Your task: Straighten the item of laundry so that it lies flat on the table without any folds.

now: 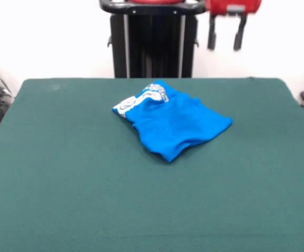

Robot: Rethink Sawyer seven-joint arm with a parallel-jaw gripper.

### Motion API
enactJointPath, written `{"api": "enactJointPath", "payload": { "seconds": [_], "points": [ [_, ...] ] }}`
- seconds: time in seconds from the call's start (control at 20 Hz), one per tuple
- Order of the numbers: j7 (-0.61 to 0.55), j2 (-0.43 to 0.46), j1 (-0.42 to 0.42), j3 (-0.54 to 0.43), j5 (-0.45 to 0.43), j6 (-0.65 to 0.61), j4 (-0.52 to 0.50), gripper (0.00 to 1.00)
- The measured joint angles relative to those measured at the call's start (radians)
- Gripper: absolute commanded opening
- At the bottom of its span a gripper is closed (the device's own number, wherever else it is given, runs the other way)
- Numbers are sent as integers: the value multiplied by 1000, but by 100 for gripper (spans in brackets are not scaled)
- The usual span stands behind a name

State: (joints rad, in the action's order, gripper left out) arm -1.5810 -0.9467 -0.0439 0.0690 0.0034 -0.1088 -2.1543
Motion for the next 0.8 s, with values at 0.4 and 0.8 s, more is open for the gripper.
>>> {"api": "enactJointPath", "payload": {
  "seconds": [0.4, 0.8],
  "points": [
    [0, 231, -35, 57, 18, 234, 1, 100],
    [0, 282, -159, 202, 63, 242, 1, 100]
  ]
}}
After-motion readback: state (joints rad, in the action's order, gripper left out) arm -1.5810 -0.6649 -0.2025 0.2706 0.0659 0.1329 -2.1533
